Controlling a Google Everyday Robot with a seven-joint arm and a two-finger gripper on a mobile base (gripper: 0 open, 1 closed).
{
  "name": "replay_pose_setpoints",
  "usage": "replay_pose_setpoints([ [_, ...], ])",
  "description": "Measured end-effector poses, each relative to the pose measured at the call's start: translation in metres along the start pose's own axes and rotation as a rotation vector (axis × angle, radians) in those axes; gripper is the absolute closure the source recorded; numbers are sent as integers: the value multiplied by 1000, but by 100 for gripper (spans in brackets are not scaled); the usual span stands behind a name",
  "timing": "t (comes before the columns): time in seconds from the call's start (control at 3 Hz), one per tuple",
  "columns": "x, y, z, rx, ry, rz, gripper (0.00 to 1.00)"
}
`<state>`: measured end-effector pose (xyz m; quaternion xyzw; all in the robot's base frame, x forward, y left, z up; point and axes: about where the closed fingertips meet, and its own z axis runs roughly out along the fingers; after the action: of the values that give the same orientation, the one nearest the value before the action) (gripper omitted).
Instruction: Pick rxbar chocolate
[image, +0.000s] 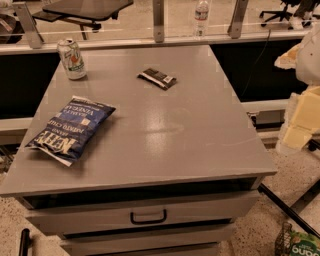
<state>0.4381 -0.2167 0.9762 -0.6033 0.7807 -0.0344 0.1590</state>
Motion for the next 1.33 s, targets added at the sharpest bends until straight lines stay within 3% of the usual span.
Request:
replay_pose_setpoints([
  [0.33,-1,-1,-1,5,-3,0,0],
  [0.67,-11,-19,3,24,-37,-12,0],
  [1.0,-40,-68,18,65,-113,-26,0],
  [1.33,-91,-133,47,70,-208,-10,0],
])
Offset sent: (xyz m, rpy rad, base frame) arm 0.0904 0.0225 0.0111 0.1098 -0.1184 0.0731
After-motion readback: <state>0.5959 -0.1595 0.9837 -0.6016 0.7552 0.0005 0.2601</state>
